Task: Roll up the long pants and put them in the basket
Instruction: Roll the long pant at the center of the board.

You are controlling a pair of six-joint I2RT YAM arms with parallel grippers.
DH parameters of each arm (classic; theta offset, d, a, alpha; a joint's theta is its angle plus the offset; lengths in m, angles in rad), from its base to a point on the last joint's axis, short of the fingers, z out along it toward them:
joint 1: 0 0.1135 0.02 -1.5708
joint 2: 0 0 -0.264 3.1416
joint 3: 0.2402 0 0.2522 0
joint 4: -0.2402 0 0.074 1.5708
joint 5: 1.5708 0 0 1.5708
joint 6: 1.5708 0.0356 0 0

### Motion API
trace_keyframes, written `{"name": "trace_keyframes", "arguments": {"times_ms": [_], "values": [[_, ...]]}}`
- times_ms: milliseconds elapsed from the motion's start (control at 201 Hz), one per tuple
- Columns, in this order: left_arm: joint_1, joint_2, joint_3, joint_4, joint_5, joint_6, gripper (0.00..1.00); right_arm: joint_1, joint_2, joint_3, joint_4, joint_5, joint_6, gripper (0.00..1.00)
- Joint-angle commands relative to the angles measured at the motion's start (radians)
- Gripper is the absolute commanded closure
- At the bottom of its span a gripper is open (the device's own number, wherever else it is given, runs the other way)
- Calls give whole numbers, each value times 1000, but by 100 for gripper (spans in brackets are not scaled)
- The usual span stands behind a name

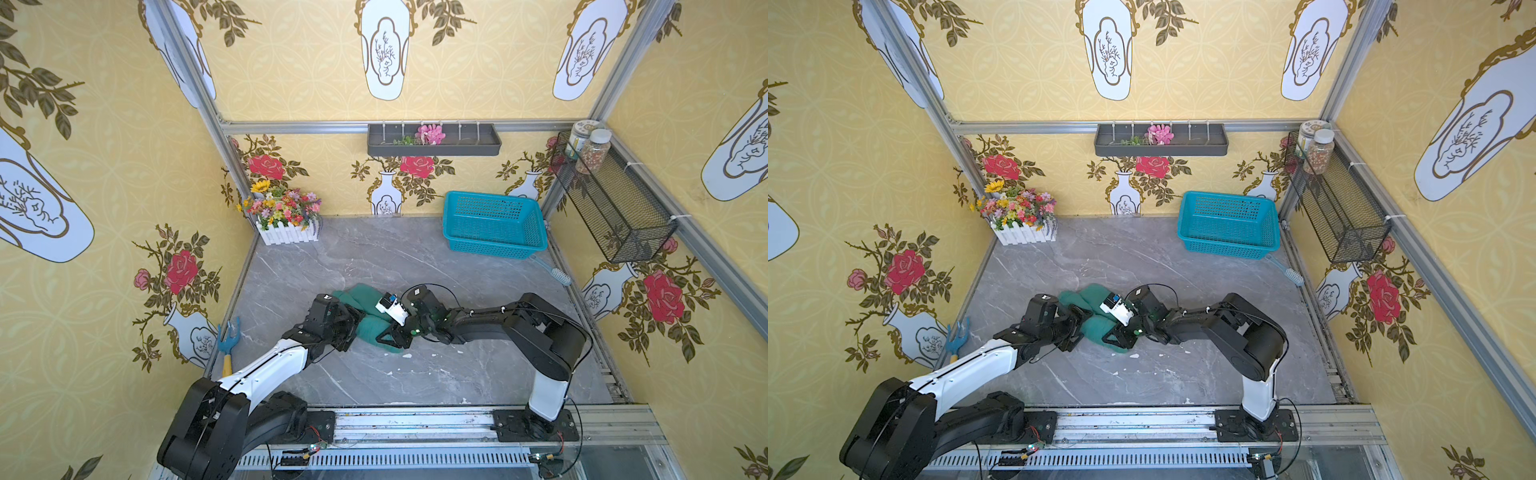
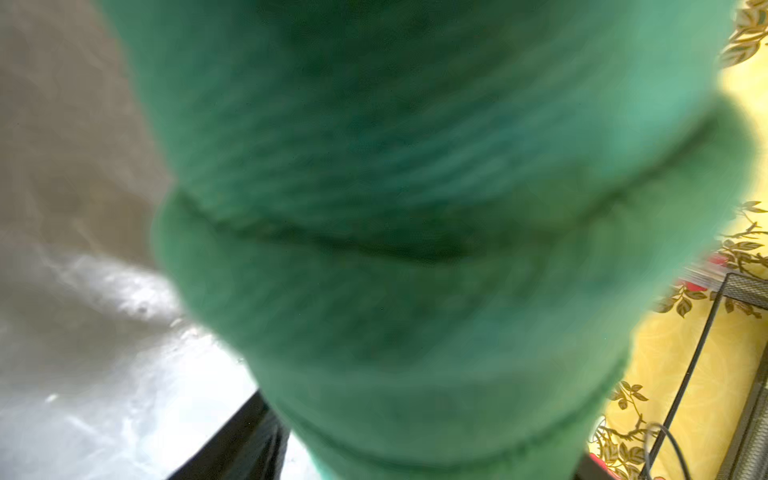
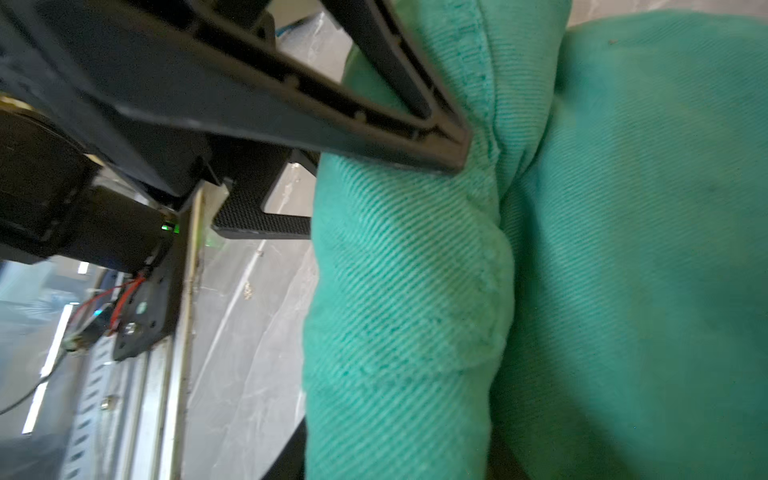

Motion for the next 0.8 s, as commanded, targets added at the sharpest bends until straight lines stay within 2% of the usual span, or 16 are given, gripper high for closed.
{"name": "trace_keyframes", "arguments": {"times_ms": [0, 244, 503, 603, 628, 678, 738, 792], "values": [[-2, 27, -2, -111, 9, -9, 23, -12, 41, -6, -129, -154, 165, 77], [-2, 85, 11, -167, 1, -9, 22, -77, 88, -29, 65, -278, 352, 78], [-2, 217, 58, -187, 5, 8, 22, -92, 123, -12, 72, -322, 382, 80], [-3, 275, 76, -181, 12, 26, 28, -93, 124, -11, 71, -303, 390, 80], [-3, 282, 79, -180, 12, 28, 30, -93, 119, -11, 64, -289, 390, 79], [-2, 293, 78, -174, 17, 30, 37, -92, 93, -14, 35, -239, 371, 67], [-3, 297, 72, -165, 20, 30, 44, -90, 43, -17, -24, -164, 320, 61], [-2, 296, 65, -154, 26, 30, 50, -86, -10, -8, -104, -67, 263, 50]]}}
